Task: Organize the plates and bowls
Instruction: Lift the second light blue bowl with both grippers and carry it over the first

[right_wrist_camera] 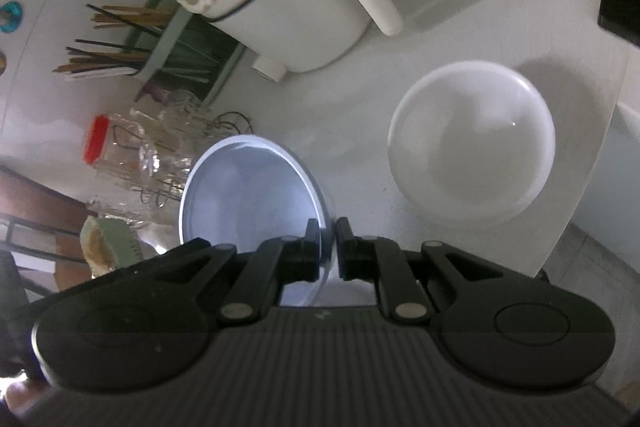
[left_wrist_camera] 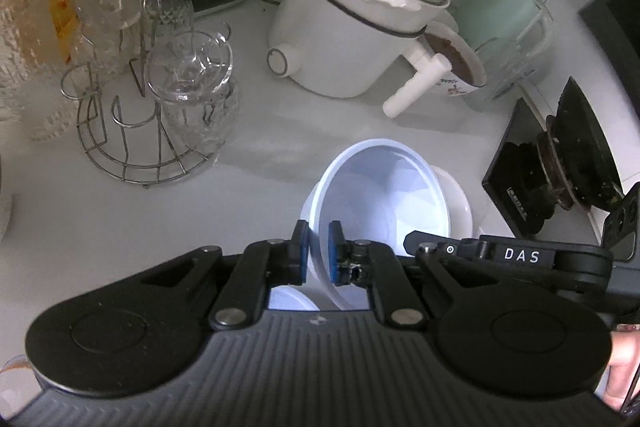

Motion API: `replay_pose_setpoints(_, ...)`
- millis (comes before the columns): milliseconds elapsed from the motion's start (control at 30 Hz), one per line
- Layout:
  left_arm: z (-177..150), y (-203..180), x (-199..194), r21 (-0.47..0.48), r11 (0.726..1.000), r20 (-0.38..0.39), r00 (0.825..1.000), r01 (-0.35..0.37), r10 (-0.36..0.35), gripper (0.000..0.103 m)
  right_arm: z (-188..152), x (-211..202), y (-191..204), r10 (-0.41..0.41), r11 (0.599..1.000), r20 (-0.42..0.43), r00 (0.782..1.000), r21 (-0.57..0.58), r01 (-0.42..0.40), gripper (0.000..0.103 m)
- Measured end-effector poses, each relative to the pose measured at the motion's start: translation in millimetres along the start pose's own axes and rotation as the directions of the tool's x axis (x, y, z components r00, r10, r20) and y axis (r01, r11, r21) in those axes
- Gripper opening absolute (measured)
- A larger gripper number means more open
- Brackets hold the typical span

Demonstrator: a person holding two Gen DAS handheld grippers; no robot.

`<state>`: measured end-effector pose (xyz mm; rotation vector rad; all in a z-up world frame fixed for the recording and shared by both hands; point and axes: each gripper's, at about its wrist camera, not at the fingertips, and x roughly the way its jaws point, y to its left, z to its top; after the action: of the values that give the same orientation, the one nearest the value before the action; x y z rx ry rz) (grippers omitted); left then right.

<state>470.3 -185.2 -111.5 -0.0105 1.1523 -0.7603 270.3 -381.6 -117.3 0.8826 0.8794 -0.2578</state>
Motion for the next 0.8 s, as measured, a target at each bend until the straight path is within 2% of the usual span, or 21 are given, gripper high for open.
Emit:
replay_pose_setpoints(267,-18,-5,-26,-0.012,1.000,0.037,0.999,-0.013,0.014,0.011,-7,-16,12,0.018,0.999,0.006,1.000,-0.050,-0.017,0.011)
replay_pose_setpoints(400,-29,0,-44,-0.059,0.998,0.051,0.999,0.009,-0.006,0.011,-10,-22,20,0.031,0.996,0.013,0.999,-0.087,-0.030,0.011)
replay_pose_setpoints(600,-37,-2,-71,-0.074,0.997,0.127,0.992,0.000,0.010,0.011,-9,-34,39,0.051,0.987,0.024,0.998,-0.157,-0.047,0.011)
replay_pose_setpoints(800,-45,4,-99,-0.136,0.991,0.202,0.978,-0.015,0.042,0.011,-12,-41,55,0.102,0.974,0.011,0.995,-0.203,-0.098,0.013)
